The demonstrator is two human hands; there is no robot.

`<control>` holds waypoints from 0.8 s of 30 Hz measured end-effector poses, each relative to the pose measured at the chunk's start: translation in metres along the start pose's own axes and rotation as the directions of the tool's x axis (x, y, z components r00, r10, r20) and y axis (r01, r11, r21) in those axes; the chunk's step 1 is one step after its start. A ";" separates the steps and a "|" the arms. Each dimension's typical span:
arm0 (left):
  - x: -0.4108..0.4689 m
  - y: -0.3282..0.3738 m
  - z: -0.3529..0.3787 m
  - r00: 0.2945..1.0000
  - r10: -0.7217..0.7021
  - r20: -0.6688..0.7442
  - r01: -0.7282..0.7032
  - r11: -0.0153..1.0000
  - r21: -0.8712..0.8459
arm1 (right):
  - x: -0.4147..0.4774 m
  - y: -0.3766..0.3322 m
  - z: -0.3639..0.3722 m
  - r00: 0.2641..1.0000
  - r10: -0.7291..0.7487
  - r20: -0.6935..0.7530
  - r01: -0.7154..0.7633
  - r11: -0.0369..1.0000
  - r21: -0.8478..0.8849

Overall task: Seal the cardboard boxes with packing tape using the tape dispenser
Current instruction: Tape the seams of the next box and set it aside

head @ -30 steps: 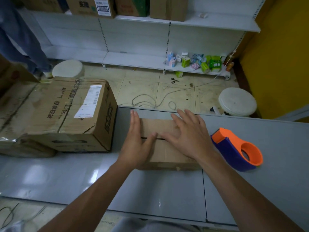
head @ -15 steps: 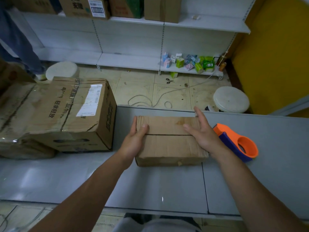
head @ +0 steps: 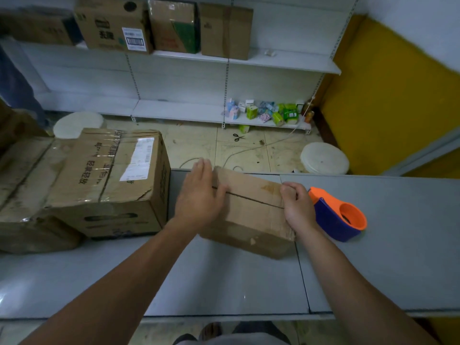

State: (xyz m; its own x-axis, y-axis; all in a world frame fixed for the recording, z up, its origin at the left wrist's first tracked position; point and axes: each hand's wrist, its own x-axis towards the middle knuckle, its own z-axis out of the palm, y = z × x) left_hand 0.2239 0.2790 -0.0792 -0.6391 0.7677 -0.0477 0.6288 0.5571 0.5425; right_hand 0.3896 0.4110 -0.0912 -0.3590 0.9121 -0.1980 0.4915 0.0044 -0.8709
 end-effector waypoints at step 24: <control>0.039 -0.011 0.009 0.974 0.014 0.225 -0.015 1.000 0.001 | -0.069 0.011 0.016 0.932 -0.213 0.292 0.361 0.592 -0.721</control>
State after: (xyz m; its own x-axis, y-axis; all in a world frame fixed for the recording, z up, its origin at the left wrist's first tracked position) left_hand 0.1955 0.3052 -0.0945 -0.5142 0.8270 -0.2271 0.6386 0.5460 0.5423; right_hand 0.4067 0.3414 -0.0942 -0.6710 0.7299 -0.1301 0.7332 0.6271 -0.2631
